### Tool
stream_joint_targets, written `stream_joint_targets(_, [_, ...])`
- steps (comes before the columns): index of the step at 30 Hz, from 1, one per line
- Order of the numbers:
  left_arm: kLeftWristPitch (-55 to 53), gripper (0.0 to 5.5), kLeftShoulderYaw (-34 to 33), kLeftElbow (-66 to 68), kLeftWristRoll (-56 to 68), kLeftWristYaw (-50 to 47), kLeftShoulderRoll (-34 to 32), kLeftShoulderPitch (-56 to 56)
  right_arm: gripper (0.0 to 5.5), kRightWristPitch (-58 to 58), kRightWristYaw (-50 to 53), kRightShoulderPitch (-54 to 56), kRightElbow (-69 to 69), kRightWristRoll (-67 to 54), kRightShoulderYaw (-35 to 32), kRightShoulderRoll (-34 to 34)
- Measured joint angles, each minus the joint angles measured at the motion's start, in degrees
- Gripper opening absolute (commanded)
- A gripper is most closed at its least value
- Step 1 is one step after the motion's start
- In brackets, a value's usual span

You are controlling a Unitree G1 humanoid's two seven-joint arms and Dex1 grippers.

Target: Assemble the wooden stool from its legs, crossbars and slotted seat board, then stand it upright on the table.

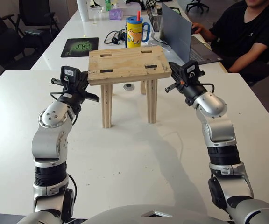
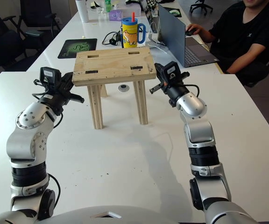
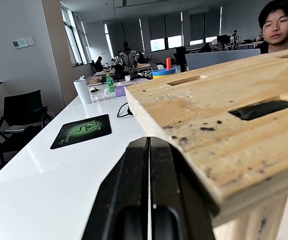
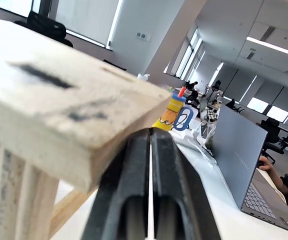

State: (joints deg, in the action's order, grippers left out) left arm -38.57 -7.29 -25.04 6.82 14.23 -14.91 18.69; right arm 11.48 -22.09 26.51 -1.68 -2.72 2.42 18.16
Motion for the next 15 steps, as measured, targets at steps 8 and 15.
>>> stream_joint_targets(8, [2.4, 0.0, 1.5, 5.9, -0.2, 0.0, 0.0, -5.1, 0.03, -0.2, 1.1, -3.1, 2.3, 2.2, 2.2, -1.1])
stream_joint_targets(15, [7.4, 0.0, -0.7, 13.2, -3.3, -2.9, -1.8, -12.5, 0.03, -5.9, 5.7, -9.1, 10.4, 4.6, 1.2, -1.3])
